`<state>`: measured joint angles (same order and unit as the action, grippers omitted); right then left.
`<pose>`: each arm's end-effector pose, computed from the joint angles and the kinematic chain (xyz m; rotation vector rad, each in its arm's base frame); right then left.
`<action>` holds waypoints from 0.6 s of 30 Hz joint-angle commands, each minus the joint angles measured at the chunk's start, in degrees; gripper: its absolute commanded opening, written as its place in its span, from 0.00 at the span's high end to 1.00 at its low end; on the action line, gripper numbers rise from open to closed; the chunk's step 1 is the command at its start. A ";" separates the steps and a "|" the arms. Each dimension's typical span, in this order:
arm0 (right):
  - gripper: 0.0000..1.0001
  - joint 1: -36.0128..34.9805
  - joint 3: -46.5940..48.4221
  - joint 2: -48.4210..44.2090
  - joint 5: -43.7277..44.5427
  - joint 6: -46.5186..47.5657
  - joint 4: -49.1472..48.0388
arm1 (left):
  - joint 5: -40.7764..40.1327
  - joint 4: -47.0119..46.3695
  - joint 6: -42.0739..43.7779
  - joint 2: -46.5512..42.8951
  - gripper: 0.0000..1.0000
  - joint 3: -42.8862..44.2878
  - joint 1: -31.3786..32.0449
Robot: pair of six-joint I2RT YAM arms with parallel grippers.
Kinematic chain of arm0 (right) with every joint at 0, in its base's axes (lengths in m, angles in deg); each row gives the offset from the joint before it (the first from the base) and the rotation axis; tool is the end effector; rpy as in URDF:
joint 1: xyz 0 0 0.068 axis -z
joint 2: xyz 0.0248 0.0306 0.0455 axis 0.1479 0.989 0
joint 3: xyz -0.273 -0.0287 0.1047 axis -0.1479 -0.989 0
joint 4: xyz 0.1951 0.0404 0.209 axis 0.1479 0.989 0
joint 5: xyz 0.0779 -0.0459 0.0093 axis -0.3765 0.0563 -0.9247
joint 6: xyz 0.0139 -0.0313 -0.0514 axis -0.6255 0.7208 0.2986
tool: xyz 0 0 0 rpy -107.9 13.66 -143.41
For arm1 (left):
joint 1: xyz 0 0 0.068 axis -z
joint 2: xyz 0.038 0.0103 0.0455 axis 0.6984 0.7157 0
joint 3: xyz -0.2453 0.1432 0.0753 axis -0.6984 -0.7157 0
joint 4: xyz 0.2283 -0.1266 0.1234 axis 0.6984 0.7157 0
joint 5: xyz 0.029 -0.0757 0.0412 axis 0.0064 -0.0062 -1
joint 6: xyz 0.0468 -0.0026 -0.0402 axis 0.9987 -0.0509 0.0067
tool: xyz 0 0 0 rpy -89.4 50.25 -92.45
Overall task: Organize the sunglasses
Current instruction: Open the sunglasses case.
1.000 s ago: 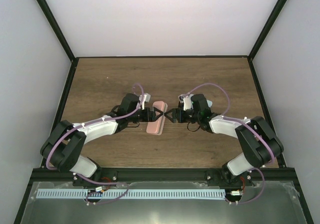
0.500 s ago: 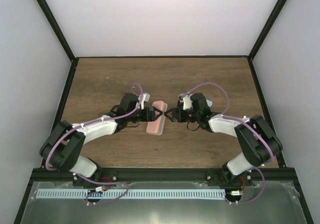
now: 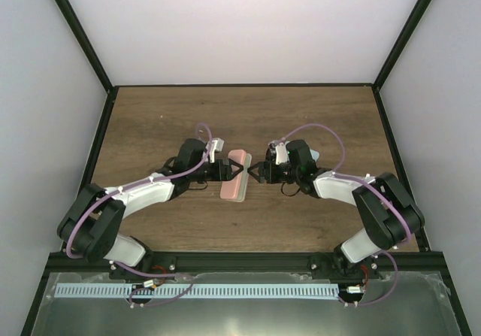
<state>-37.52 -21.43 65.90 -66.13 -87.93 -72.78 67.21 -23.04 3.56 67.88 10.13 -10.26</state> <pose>0.2663 0.1727 0.1526 -0.3364 2.3179 1.0501 0.2543 -0.1963 0.1849 0.2462 2.3366 -1.1457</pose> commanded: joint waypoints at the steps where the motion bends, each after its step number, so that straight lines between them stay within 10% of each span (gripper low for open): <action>1: 0.14 -0.65 2.33 1.72 3.40 0.62 0.43 | 13.50 -8.79 -0.71 -3.14 0.30 1.27 1.73; 18: 0.14 -0.60 2.97 2.78 2.89 0.58 1.00 | 13.93 -6.13 0.05 -4.38 0.30 1.59 0.06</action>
<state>-37.59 -20.51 68.94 -63.99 -87.87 -71.55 76.21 -25.92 3.40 63.64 10.04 -10.56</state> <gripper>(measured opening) 0.857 0.748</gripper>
